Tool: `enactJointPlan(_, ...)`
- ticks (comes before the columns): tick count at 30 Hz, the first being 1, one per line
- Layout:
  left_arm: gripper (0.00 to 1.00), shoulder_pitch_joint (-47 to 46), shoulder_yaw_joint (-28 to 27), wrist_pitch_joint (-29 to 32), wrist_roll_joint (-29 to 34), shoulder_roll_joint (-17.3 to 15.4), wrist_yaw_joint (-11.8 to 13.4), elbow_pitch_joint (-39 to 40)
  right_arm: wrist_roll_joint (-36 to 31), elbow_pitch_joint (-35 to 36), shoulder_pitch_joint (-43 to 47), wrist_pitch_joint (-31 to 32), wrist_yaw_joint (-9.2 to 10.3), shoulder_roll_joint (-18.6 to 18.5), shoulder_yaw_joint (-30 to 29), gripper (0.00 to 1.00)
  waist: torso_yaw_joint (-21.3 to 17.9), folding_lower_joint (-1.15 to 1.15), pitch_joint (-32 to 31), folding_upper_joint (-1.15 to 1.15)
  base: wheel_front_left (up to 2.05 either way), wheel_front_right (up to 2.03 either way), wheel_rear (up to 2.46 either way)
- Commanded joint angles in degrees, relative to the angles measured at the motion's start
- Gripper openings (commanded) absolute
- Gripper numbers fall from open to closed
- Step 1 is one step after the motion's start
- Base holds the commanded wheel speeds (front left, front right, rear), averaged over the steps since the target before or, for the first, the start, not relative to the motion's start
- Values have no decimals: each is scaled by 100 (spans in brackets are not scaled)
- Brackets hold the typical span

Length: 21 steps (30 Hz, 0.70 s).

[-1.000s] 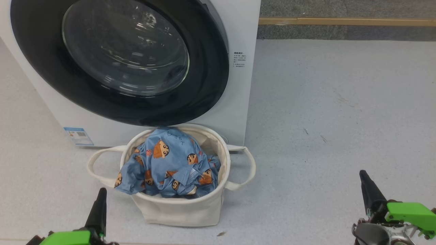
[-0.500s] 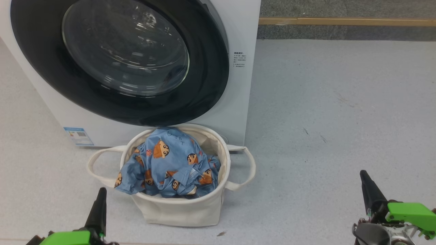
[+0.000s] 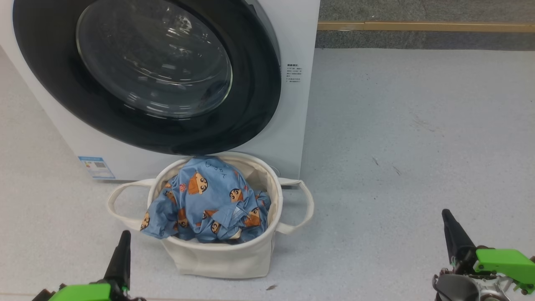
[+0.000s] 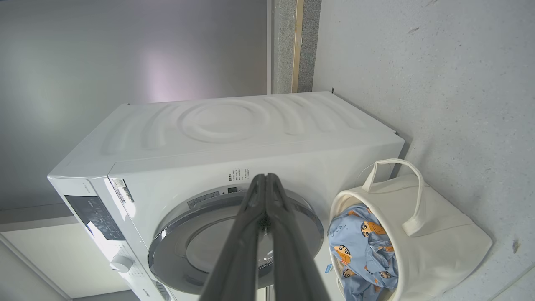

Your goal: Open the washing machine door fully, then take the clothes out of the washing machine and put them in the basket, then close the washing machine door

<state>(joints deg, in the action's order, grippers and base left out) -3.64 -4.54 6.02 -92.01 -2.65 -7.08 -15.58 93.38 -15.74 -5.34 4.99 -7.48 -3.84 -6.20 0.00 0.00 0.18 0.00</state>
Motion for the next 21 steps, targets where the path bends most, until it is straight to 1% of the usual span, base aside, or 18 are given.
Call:
enactJointPlan(1,0,-255,-196,45,-18,-28,-41,152,-9,179,-72,41,-1,-2,103,0,0,0,0,0,0,0,0)
enactJointPlan(21,0,-255,-198,48,-15,-27,-41,153,-37,177,-75,68,-1,22,70,0,0,0,0,0,0,0,0)
